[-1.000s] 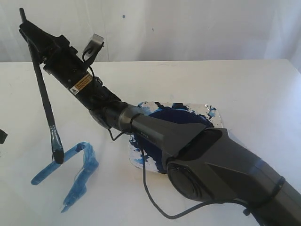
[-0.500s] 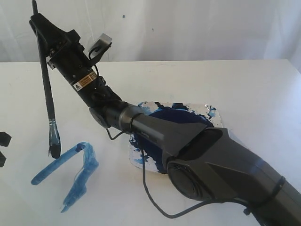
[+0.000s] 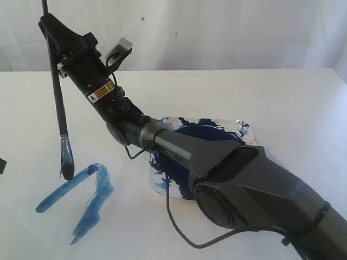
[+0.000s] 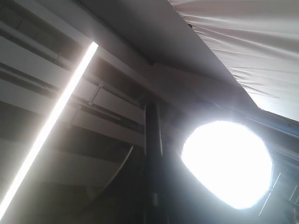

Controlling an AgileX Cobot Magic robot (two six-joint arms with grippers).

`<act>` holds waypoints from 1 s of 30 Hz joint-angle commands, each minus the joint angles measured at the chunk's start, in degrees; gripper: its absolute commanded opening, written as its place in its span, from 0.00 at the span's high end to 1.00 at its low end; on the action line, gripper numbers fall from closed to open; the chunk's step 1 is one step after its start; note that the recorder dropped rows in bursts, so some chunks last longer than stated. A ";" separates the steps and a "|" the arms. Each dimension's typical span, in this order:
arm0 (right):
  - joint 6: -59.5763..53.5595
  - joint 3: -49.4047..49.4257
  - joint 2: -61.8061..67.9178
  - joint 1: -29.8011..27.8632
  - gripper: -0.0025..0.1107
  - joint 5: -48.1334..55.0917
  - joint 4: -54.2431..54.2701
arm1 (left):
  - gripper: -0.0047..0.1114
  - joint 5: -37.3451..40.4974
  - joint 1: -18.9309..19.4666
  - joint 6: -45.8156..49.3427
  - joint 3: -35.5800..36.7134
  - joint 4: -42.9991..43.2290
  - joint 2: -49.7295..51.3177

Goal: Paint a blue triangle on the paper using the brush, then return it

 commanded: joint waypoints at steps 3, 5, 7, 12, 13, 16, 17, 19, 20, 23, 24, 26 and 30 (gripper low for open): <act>-0.22 -0.56 -0.62 -0.44 0.98 -1.04 -2.59 | 0.96 -2.02 0.25 -3.06 0.24 -1.09 -0.46; -0.47 -0.56 -0.62 -0.44 0.98 -1.04 -2.59 | 0.96 -2.17 0.73 -4.08 0.24 0.61 -0.46; -0.47 -0.56 -0.62 -0.44 0.98 -1.04 -2.59 | 0.96 -3.26 1.59 -6.58 1.26 1.70 -0.46; -0.89 -0.56 -0.62 -0.44 0.98 3.22 -2.59 | 0.96 -9.79 3.78 -9.41 5.68 0.59 -0.46; -2.24 -0.56 -0.62 -0.44 0.98 3.31 -2.59 | 0.96 -10.87 4.04 -9.48 6.07 0.60 -0.46; -4.24 -0.56 -0.62 -0.44 0.98 5.25 -2.59 | 0.96 -12.16 4.04 -9.48 6.21 0.80 -0.46; -4.75 -0.56 -0.62 -0.44 0.98 6.05 -2.73 | 0.96 -12.47 4.04 -9.48 6.21 1.42 -0.46; -5.60 -0.56 -0.38 -0.44 0.98 6.80 -3.29 | 0.96 -13.12 4.19 -9.48 6.21 1.69 -0.46; -5.60 -0.56 -0.24 -0.44 0.98 7.62 -3.80 | 0.96 -13.51 4.31 -9.48 6.21 1.69 -0.46; -6.55 -0.56 0.02 -0.44 0.98 10.31 -4.55 | 0.96 -14.03 5.10 -9.48 6.21 1.79 -0.46; -6.53 -0.56 0.27 -0.44 0.98 10.91 -4.55 | 0.96 -14.29 5.72 -9.48 6.21 1.79 -0.46; -6.53 -0.56 0.72 -0.64 0.98 9.93 -4.73 | 0.96 -15.36 7.26 -10.44 6.21 1.68 -0.46; -5.05 -0.56 1.71 -1.08 0.98 7.46 -8.35 | 0.96 -16.41 9.88 -13.04 6.21 1.68 -1.56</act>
